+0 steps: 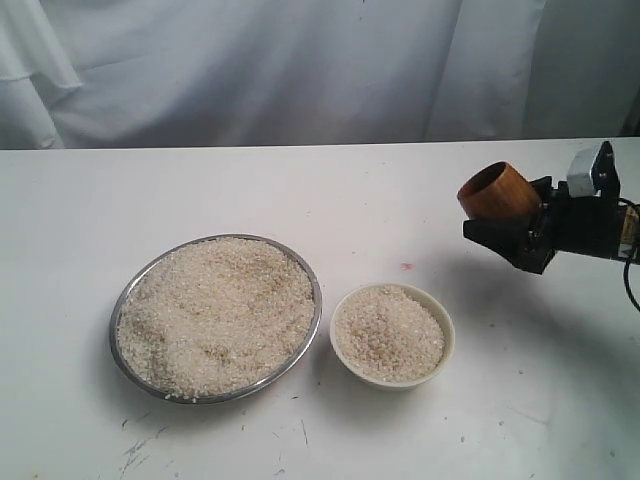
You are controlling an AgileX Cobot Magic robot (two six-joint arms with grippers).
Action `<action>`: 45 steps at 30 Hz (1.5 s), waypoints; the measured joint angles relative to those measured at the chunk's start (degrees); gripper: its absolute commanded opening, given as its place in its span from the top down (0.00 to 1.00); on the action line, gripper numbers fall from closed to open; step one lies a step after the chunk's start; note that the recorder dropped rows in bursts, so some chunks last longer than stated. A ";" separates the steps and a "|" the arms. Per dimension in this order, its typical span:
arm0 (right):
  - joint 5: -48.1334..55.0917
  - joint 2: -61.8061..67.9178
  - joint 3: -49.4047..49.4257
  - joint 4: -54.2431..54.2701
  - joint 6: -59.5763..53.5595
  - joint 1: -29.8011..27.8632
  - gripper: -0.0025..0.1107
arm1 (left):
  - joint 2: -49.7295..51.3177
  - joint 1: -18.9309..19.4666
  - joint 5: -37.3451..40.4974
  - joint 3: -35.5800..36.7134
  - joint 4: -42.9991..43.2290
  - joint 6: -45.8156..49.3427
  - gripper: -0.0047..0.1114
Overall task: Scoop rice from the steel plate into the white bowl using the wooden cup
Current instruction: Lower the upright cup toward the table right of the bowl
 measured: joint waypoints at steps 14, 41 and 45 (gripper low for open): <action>-0.01 -10.75 0.00 -16.74 11.55 0.00 0.98 | 0.00 0.00 0.00 0.00 0.00 0.00 0.96; 0.03 -8.25 5.57 -18.67 7.97 1.32 0.98 | 0.00 0.00 0.00 0.00 0.00 0.00 0.96; 0.03 -8.25 6.67 -18.67 8.77 1.32 0.98 | 0.00 0.00 0.00 0.00 0.00 0.00 0.96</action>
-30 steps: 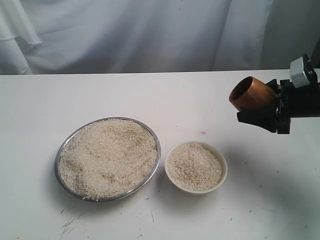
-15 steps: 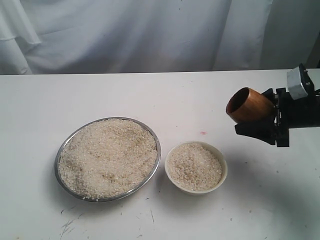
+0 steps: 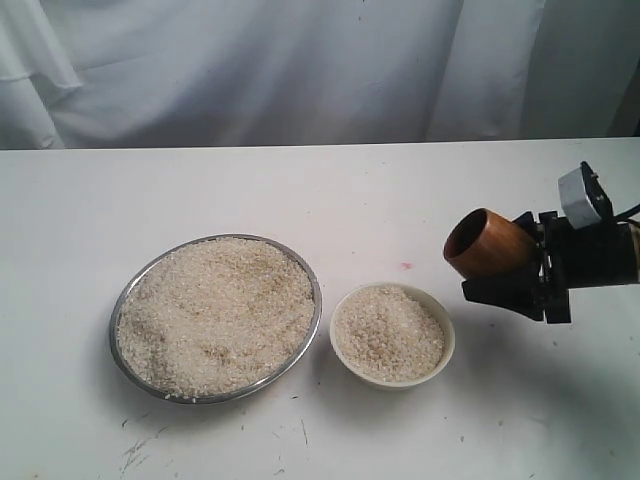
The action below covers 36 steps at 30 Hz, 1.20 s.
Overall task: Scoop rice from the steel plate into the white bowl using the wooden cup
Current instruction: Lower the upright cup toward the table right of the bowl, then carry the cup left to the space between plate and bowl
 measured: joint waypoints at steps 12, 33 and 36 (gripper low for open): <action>0.00 0.00 1.80 12.28 -7.97 1.39 0.98 | 0.00 0.00 0.00 0.00 0.00 0.00 0.96; 0.01 17.68 -19.14 25.46 -11.78 10.63 0.98 | 0.00 0.00 0.00 0.00 0.00 0.00 0.96; 0.01 19.32 -21.70 26.27 -11.78 12.19 0.98 | 0.00 0.00 0.00 0.00 0.00 0.00 0.96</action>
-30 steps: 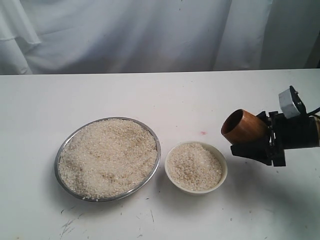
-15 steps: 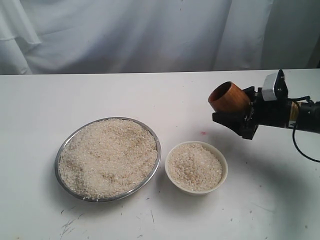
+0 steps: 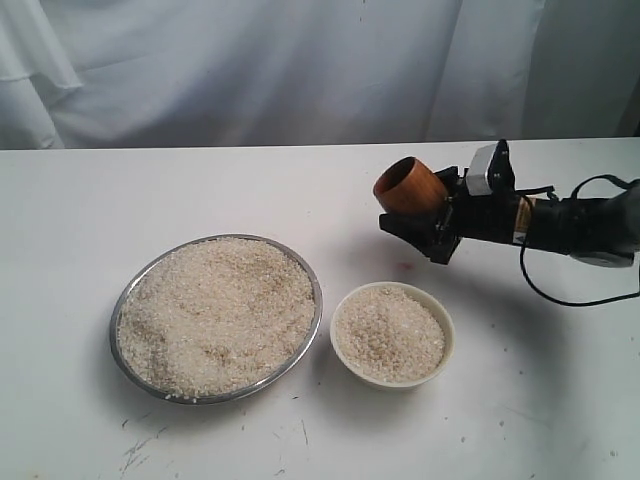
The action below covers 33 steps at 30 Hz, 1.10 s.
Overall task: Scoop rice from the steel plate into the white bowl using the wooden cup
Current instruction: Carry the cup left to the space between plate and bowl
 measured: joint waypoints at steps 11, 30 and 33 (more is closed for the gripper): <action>-0.12 4.28 -5.37 0.60 0.56 3.92 0.98 | 0.00 0.00 0.00 0.00 0.00 0.00 0.96; -0.13 11.02 -16.79 -0.15 7.56 5.64 0.98 | 0.00 0.00 0.00 0.00 0.00 0.00 0.96; -0.13 11.38 -16.89 -0.60 7.79 6.51 0.98 | 0.00 0.00 0.00 0.00 0.00 0.00 0.96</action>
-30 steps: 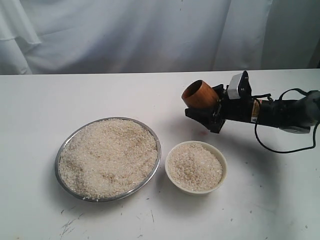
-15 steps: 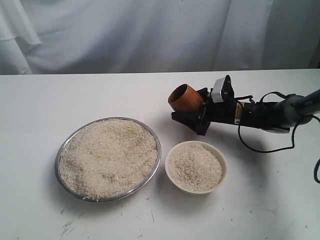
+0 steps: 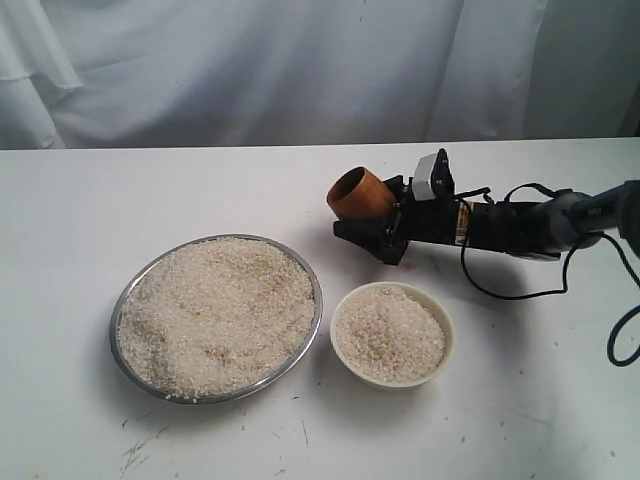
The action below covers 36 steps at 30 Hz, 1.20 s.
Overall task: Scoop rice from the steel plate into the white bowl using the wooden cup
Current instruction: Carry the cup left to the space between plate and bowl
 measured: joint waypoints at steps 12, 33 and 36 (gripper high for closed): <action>0.00 0.21 0.00 -5.93 0.12 3.57 0.98 | 0.00 0.00 0.00 0.00 0.00 0.00 0.96; -1.01 0.10 -0.20 -12.50 4.64 3.57 0.98 | 0.00 0.00 0.00 0.00 0.00 0.00 0.96; -1.09 0.10 -0.20 -12.79 5.71 3.46 0.98 | 0.00 0.00 0.00 0.00 0.00 0.00 0.96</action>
